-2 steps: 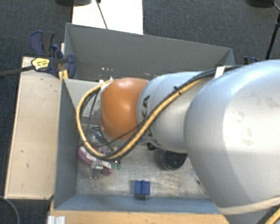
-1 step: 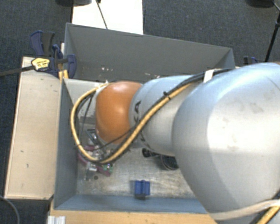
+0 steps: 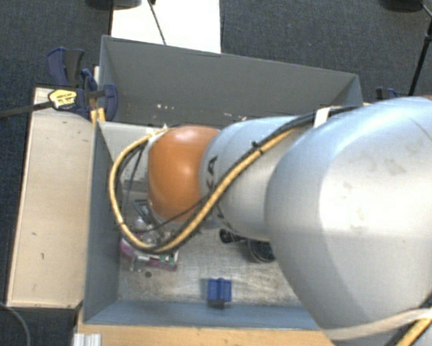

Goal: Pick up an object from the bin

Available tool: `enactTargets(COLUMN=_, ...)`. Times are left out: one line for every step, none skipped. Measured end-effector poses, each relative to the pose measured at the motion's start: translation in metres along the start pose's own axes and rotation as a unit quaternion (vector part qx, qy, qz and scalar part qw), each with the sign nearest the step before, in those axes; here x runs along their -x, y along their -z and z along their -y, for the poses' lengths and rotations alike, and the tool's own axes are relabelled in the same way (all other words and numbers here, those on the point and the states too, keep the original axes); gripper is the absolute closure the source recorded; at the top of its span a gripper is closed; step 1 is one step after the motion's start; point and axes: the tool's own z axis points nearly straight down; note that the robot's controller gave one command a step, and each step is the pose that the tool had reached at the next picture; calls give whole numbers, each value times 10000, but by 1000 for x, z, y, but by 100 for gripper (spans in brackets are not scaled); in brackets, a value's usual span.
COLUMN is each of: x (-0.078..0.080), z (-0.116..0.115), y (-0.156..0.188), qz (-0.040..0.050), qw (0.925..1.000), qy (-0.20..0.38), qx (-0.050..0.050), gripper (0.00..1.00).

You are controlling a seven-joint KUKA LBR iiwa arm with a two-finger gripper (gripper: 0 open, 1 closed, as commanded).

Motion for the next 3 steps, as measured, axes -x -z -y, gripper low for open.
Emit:
enactTargets(x=-10, z=2, y=130, qz=52, qw=9997, qy=255, qx=30, gripper=100)
enactTargets(x=-8, z=13, y=62, qz=-6, qw=9991, qy=-435, qx=-5, gripper=100)
enactTargets(x=-7, z=12, y=64, qz=15, qw=9991, qy=-433, qx=9, gripper=0)
